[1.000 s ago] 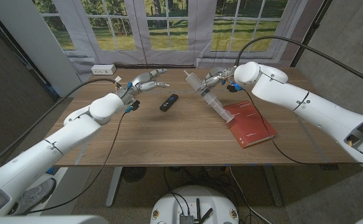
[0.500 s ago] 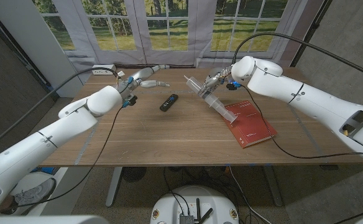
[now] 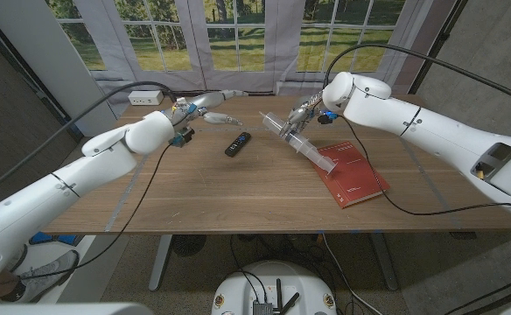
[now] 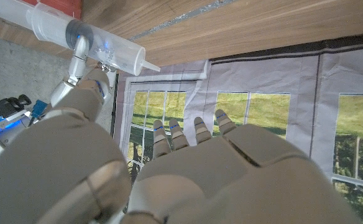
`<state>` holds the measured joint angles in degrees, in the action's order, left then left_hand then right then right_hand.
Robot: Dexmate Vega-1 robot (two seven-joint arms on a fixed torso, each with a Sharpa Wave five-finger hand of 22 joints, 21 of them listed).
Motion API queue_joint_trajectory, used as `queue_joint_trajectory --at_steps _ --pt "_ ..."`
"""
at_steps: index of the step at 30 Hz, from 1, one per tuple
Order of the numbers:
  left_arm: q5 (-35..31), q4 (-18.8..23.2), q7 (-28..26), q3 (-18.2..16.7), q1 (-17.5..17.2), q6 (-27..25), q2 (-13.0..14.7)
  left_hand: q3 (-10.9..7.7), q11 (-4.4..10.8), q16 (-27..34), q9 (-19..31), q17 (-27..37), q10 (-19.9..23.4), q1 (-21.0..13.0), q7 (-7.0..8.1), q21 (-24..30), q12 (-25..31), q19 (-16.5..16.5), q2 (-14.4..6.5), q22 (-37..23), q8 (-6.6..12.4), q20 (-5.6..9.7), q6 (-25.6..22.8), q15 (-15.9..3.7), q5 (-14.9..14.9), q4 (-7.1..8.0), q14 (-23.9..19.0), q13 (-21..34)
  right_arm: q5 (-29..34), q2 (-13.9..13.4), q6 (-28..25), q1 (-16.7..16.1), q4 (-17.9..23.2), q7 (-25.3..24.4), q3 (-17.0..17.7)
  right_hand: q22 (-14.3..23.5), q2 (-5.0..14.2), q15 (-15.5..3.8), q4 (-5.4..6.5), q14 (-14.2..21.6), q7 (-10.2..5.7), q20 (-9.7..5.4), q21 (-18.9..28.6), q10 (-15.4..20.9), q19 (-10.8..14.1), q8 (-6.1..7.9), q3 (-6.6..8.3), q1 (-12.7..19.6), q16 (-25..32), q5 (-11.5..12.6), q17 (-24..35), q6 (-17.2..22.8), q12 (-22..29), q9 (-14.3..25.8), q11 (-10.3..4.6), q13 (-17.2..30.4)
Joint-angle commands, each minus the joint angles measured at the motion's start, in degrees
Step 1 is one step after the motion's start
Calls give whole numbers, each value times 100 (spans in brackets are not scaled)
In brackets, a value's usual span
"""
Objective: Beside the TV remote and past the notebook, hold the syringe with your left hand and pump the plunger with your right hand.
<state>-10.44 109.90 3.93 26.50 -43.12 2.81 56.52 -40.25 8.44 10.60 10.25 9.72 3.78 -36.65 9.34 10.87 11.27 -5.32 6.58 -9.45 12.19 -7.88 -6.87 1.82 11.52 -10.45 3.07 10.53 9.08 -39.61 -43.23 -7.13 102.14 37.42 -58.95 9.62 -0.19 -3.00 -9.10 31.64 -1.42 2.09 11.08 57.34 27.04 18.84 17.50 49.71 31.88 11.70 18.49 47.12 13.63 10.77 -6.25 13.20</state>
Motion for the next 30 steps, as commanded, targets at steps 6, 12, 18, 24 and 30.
queue_joint_trajectory --at_steps 6,12,18,24,30 --pt "-1561 81 463 305 500 220 -27 25 90 34 28 14 86 -131 125 26 59 109 35 -16 61 36 -80 -59 -20 -6 -103 21 -355 254 49 400 -501 534 -127 11 251 -633 8 102 -598 83 2 434 6 12 -31 -180 45 27 15 781 63 27 -346 12" --pt "-2048 44 608 439 697 392 -105 37 120 34 28 14 137 -168 161 26 73 141 49 -16 73 62 -113 -85 -20 -9 -130 22 -515 323 62 553 -681 720 -173 11 255 -631 8 114 -581 78 7 441 24 -1 -34 -178 52 28 16 778 63 27 -339 9" --pt "-2641 182 825 546 812 347 -139 66 164 37 28 14 245 -240 199 17 97 178 83 -15 109 87 -213 -174 -22 -11 -192 22 -760 348 65 609 -831 817 -104 10 251 -623 10 106 -569 95 2 450 17 -12 -44 -183 44 27 7 792 63 28 -329 6" --pt "-3202 275 968 661 894 292 -244 88 191 39 28 14 341 -292 201 7 119 189 112 -14 126 89 -260 -195 -32 -14 -235 22 -958 408 134 694 -1010 892 -89 10 261 -611 13 96 -572 109 -4 459 3 -24 -47 -183 40 27 4 797 65 29 -313 6" --pt "-3743 278 1059 802 1022 343 -364 110 219 32 27 14 410 -341 193 -4 127 190 137 -14 122 71 -259 -207 -42 -14 -253 23 -1005 482 210 830 -1169 976 -172 10 262 -607 14 101 -554 118 -5 486 2 -36 -52 -186 43 26 4 799 75 30 -303 6"
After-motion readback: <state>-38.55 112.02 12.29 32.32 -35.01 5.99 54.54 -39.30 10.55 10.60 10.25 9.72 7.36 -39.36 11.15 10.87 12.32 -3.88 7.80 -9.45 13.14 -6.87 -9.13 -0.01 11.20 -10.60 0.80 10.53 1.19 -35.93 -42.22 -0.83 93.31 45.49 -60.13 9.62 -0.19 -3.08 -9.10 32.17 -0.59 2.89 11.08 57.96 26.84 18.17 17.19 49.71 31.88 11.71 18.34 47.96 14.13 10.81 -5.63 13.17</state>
